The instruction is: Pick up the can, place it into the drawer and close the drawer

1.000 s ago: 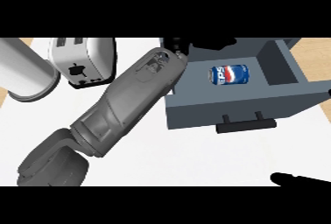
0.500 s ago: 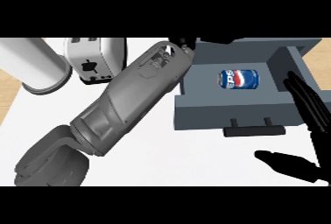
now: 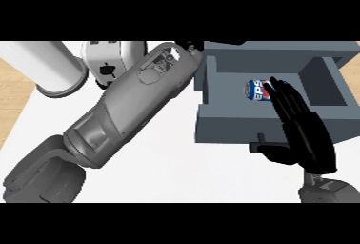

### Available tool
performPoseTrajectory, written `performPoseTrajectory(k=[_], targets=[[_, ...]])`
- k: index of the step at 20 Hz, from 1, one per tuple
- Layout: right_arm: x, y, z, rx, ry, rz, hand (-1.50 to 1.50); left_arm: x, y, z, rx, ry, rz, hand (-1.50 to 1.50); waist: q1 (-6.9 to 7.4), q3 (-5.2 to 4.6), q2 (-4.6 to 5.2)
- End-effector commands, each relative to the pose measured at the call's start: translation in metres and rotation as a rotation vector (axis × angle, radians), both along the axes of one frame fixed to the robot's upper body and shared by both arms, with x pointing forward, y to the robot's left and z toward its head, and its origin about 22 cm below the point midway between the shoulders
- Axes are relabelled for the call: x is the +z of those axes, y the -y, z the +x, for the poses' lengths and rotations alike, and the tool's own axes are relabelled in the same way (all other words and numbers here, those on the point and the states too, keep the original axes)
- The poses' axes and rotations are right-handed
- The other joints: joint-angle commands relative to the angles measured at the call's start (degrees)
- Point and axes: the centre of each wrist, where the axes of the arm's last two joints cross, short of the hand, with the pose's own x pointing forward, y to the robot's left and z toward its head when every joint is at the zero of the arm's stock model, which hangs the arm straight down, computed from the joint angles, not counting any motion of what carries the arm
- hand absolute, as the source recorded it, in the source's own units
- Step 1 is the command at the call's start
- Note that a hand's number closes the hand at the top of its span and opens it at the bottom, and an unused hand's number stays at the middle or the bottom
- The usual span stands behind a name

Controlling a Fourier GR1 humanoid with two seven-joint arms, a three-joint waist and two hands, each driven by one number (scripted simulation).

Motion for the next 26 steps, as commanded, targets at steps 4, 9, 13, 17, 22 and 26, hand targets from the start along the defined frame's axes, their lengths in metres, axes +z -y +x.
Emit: performPoseTrajectory(k=[4, 9, 13, 17, 22, 26], targets=[[-0.045, -0.010, 0.032, -0.056, 0.017, 0.008, -1.50, 0.005, -0.032, 0.000, 0.014, -0.017, 0.009, -1.50, 0.84, 0.01, -0.25], [-0.054, 0.010, 0.056, -0.099, 0.000, -0.004, -1.50, 0.027, -0.048, -0.002, 0.030, -0.005, -0.006, -1.50, 1.15, 0.02, -0.16], [-0.065, 0.002, 0.075, -0.125, 0.019, -0.054, -1.50, 0.025, -0.059, -0.008, 0.005, -0.033, -0.001, -1.50, 2.06, 0.04, 0.00], [-0.081, 0.017, 0.081, -0.163, 0.025, -0.111, -1.50, 0.022, -0.079, -0.009, 0.013, -0.029, 0.017, -1.50, 2.76, 0.07, 0.22], [-0.078, -0.007, 0.103, -0.178, 0.090, -0.137, -1.50, 0.018, -0.086, -0.023, 0.001, -0.050, 0.013, -1.50, 3.36, 0.07, 0.13], [-0.068, -0.015, 0.124, -0.206, 0.139, -0.084, -1.50, 0.006, -0.105, -0.023, 0.006, -0.053, 0.023, -1.50, 3.06, 0.08, 0.54]])
